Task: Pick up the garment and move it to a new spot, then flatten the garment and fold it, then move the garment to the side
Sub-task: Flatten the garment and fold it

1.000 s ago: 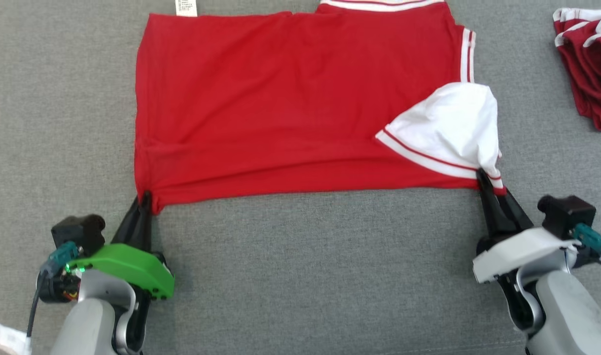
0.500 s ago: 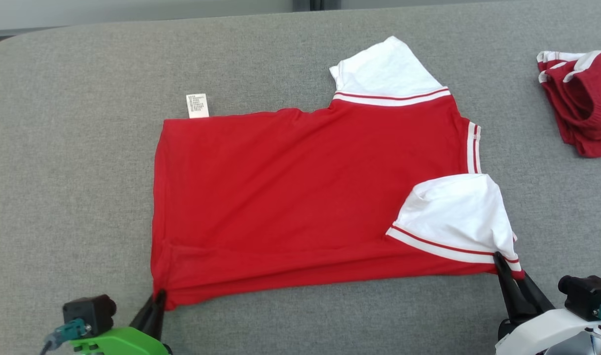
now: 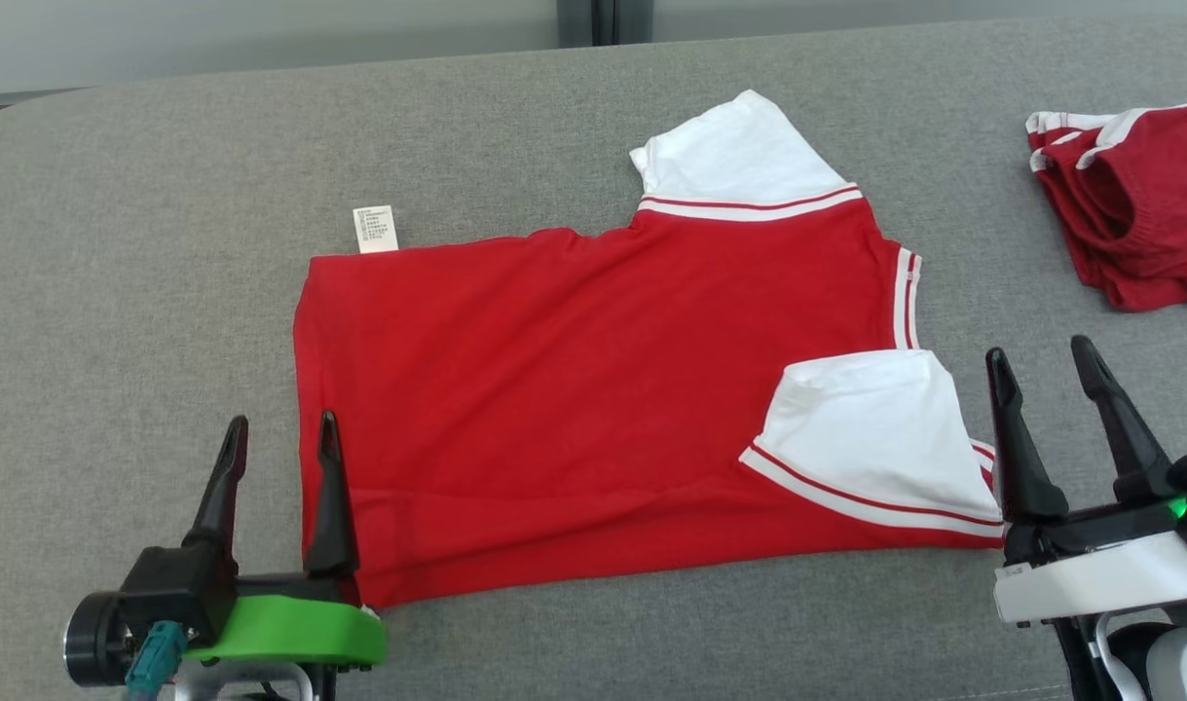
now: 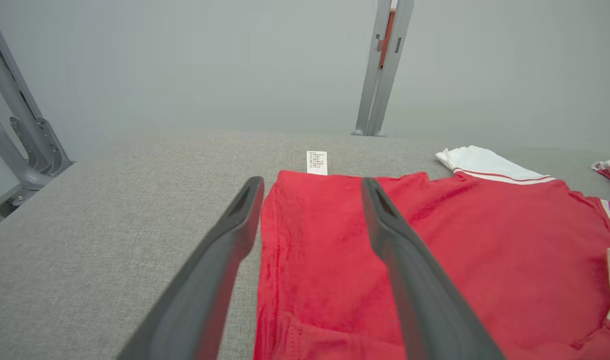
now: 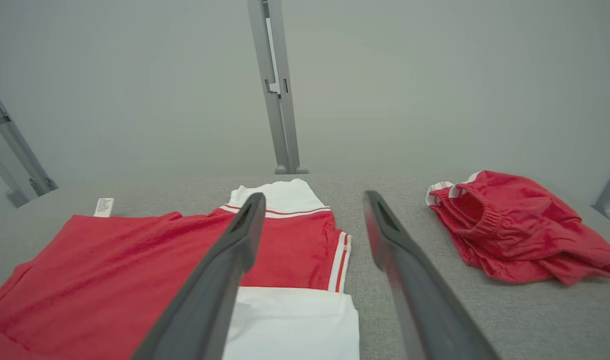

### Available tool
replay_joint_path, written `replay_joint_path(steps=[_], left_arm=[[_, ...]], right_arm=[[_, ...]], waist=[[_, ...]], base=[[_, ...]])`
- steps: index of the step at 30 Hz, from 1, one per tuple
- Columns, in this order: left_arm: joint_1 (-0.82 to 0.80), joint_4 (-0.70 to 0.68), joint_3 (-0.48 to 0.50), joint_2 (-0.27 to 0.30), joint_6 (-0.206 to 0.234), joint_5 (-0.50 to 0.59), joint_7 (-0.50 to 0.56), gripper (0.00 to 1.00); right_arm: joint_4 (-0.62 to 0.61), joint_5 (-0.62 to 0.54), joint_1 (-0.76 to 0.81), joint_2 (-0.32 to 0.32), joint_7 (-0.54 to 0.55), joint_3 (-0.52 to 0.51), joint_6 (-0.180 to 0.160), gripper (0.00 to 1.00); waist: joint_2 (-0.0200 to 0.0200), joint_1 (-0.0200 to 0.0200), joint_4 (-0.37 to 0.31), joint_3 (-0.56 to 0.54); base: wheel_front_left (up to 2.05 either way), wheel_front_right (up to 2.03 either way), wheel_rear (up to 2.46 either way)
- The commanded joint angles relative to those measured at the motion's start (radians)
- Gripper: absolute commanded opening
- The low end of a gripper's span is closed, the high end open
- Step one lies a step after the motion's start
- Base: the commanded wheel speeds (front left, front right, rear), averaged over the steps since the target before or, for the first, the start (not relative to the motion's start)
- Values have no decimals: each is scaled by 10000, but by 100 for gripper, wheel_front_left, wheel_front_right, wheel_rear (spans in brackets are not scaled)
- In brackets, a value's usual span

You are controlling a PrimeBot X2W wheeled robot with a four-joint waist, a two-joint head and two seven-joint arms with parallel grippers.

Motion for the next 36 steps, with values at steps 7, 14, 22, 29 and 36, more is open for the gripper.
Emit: replay_joint_path(steps=[7, 14, 22, 29, 36], left_arm=[[-375, -354, -28, 196, 251, 443, -26, 100], [-981, -498, 44, 432, 113, 320, 360, 100], [-4213, 914, 112, 1204, -1312, -803, 2673, 100], [-5982, 3691, 117, 1861, -2267, -1575, 4322, 100], [-6713, 5870, -155, 1991, -2726, -1953, 4675, 48]], right_arm=[[-738, -209, -101, 152, 445, 8, -14, 100], [-867, -133, -133, 258, 545, -94, -14, 100], [-809, -40, -668, 150, 458, 213, -14, 100], [-346, 72, -1203, 182, 223, 659, -12, 100], [297, 241, -1582, 81, -27, 687, -12, 100]], waist=[[-1, 0, -94, -67], [-1, 0, -38, 358], [-1, 0, -178, 1477], [-1, 0, -707, 2201], [-1, 0, -898, 2467]], base=[[0, 0, 0], [0, 0, 0], [0, 0, 0], [0, 0, 0], [0, 0, 0]])
